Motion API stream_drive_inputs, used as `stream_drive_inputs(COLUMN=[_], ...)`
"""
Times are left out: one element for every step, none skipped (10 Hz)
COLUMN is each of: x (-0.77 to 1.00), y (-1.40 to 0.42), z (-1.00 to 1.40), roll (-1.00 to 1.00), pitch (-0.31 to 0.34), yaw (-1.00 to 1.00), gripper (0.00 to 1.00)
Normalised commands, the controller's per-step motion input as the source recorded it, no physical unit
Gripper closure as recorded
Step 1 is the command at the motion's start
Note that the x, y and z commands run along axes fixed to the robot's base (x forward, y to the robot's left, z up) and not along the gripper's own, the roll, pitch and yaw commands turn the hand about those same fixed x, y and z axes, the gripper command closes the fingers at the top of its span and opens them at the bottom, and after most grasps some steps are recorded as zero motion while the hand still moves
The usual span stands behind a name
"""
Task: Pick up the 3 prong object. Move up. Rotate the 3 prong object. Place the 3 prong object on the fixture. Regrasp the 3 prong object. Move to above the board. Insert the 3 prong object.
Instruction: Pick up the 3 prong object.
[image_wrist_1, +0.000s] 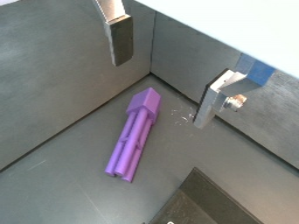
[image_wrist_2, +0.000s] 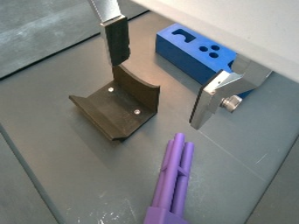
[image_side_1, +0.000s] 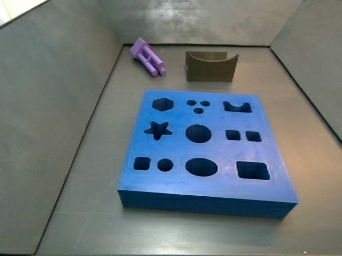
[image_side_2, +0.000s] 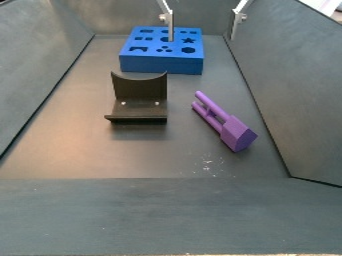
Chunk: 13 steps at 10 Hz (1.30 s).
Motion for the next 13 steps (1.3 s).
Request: stream_drive_inputs(x=[0.0,0.0,0.0,-0.06,-0.01,-0.02,-0.1,-0.23,-0.33,-0.29,-0.34,-0.17,-0.1], y=[0.03,0.09,0.14,0.24,0.08,0.06,0.03,0.0,0.0,0.0,0.0,0.0,-0.21], z=[-0.12,-0.28,-0.35,-0.47,-0.52,-0.55,-0.59,-0.57,-0.56,-0.47,-0.44,-0.34,-0.59], roll=[0.05,0.06,0.01,0.01,0.06,0.07,0.09,0.08,0.1,0.05,0.03,0.05,0.07], pitch=[-0.014,-0.02,-0.02,-0.027,-0.001,-0.01,-0.017,-0.01,-0.01,0.0,0.0,0.0,-0.166], yaw=[0.03,0.53,0.77,0.93,1.0,1.0,0.99,0.8,0.51,0.24,0.2,0.19,0.19], gripper=[0.0,0.0,0.0,0.0,0.0,0.0,0.0,0.0,0.0,0.0,0.0,0.0,0.0])
